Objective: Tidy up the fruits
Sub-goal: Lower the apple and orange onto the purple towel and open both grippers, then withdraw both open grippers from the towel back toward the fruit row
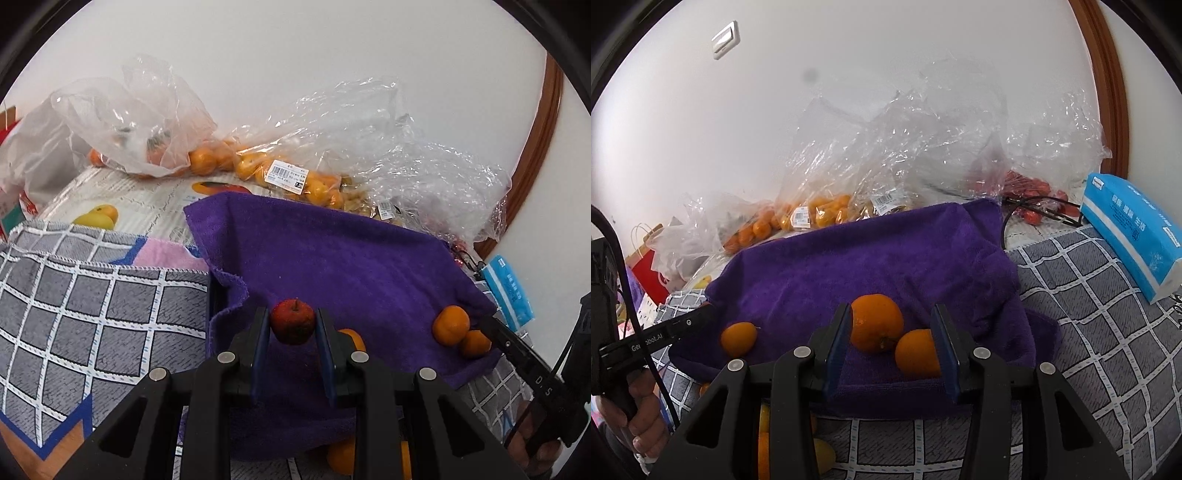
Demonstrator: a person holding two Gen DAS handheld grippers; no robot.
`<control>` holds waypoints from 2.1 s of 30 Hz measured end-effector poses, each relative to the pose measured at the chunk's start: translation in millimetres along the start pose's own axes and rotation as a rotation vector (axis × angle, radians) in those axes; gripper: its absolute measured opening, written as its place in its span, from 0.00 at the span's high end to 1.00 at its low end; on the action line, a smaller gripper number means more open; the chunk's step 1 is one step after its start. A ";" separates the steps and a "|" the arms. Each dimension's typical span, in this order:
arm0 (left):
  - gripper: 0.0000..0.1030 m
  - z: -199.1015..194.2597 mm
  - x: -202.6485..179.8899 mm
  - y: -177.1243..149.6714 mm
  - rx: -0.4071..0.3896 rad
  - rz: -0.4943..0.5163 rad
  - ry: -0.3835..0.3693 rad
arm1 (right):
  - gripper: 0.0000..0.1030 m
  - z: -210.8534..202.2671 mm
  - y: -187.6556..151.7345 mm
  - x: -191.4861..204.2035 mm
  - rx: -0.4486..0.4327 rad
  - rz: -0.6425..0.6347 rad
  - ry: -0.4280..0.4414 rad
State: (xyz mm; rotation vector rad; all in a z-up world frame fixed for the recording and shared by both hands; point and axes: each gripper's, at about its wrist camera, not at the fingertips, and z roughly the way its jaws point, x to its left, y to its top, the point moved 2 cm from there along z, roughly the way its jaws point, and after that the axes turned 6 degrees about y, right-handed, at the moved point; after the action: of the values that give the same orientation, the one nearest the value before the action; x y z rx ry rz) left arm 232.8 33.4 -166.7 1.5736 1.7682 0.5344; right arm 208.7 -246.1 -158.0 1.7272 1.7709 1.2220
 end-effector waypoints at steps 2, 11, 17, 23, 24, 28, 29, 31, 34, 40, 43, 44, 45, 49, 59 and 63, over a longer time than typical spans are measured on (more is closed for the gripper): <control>0.77 0.6 0.7 0.2 0.005 -0.007 -0.005 | 0.52 -0.9 0.0 0.7 -0.002 -0.004 0.004; 0.63 -7.9 -5.3 1.1 -0.003 0.006 -0.035 | 0.31 -8.2 -1.6 12.5 -0.016 -0.049 -0.002; 0.54 -20.9 -11.8 1.7 -0.051 0.033 -0.027 | 0.22 -20.3 1.7 26.2 -0.054 -0.077 -0.053; 0.54 -39.6 -15.0 6.2 -0.108 0.048 0.000 | 0.12 -50.5 7.9 45.6 -0.038 -0.092 -0.120; 0.54 -44.3 -15.0 7.5 -0.119 0.045 0.000 | 0.11 -55.6 7.0 47.7 -0.037 -0.095 -0.131; 0.54 -67.1 -16.7 10.4 -0.117 0.042 0.011 | 0.09 -77.3 -5.5 52.4 -0.011 -0.059 -0.133; 0.54 -73.3 -16.2 8.2 -0.106 0.036 0.008 | 0.09 -81.7 -8.7 52.2 -0.016 -0.049 -0.126; 0.54 -82.5 -15.2 1.9 -0.081 0.029 0.006 | 0.09 -89.8 -15.7 52.1 -0.011 -0.025 -0.131; 0.54 -93.0 -10.8 -12.6 -0.061 0.034 0.040 | 0.09 -95.9 -24.3 51.5 0.029 -0.013 -0.136; 0.54 -96.4 4.7 -46.6 -0.008 0.015 0.109 | 0.09 -108.8 -40.7 45.7 0.072 0.046 -0.070; 0.54 -90.3 11.6 -62.2 0.034 0.027 0.150 | 0.09 -112.7 -48.3 38.4 0.082 0.065 -0.107; 0.54 -88.2 12.4 -65.0 0.048 0.035 0.149 | 0.09 -113.2 -49.7 35.9 0.086 0.067 -0.110; 0.54 -85.6 13.5 -68.0 0.064 0.041 0.153 | 0.09 -113.9 -50.5 33.9 0.083 0.074 -0.109; 0.54 -75.6 16.5 -73.6 0.102 0.048 0.170 | 0.09 -116.5 -52.3 29.4 0.075 0.094 -0.109; 0.54 -65.6 21.1 -83.4 0.105 0.061 0.194 | 0.11 -95.6 -58.2 43.0 0.097 -0.033 -0.136; 0.55 -66.4 26.4 -83.2 0.106 0.026 0.155 | 0.15 -81.8 -58.0 38.2 0.128 0.003 -0.118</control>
State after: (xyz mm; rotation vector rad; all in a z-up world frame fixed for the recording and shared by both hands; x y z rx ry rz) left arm 127.0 53.9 -186.9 1.6686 1.9208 0.5979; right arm 103.5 -228.2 -147.1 1.8328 1.8118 1.0043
